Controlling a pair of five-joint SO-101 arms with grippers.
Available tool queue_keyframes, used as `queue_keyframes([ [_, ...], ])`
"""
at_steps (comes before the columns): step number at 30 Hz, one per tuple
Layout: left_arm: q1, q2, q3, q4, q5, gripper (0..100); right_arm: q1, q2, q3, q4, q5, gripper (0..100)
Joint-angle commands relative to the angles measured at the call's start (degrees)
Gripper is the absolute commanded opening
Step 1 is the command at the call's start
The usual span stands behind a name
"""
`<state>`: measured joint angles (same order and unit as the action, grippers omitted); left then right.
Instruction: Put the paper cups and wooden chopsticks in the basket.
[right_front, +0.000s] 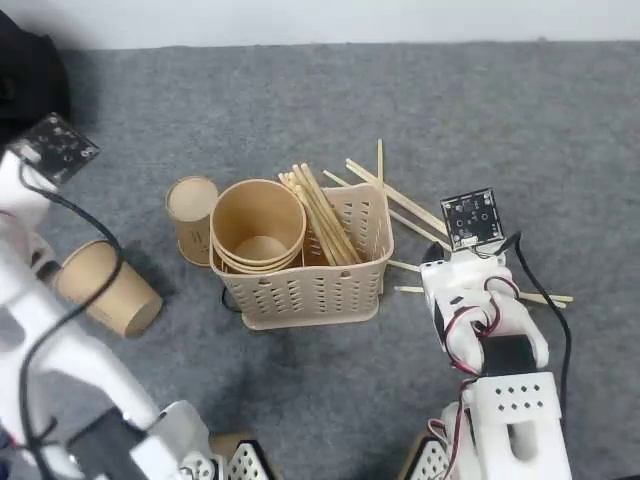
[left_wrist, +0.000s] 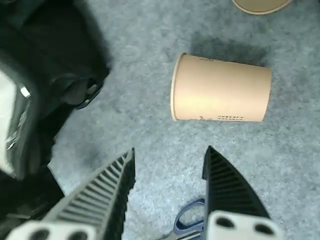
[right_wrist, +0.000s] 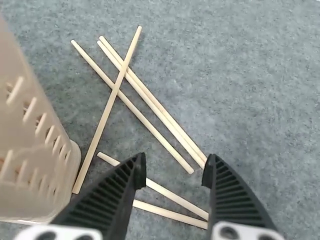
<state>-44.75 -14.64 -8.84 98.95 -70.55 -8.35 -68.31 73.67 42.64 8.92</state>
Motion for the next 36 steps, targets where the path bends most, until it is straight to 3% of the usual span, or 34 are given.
queue_keyframes([
  [1,-0.09,4.4,-3.91,1.32,-1.76,21,0.48,-0.66,-0.53,-1.27,0.79,19.5],
  [8,-0.35,21.27,-14.55,1.67,-5.36,21,0.48,-0.66,-0.53,-1.19,0.79,19.5],
  [15,-2.2,36.92,-37.23,-0.26,5.27,21,0.48,-0.66,-0.44,-1.1,0.79,19.5],
  [18,-3.52,44.31,-44.35,1.41,4.48,21,0.48,-0.66,-0.44,-1.1,0.79,19.5],
  [22,-4.22,52.48,-45.14,1.67,0.44,21,0.48,-0.66,-0.44,-1.1,0.7,19.5],
  [28,-2.9,58.9,-44.97,1.76,-0.18,21,0.4,-0.66,-0.44,-1.1,0.44,19.5],
  [36,0.35,58.2,-34.95,1.76,-2.29,21,0.04,-0.66,0.35,-2.15,0.62,19.5],
])
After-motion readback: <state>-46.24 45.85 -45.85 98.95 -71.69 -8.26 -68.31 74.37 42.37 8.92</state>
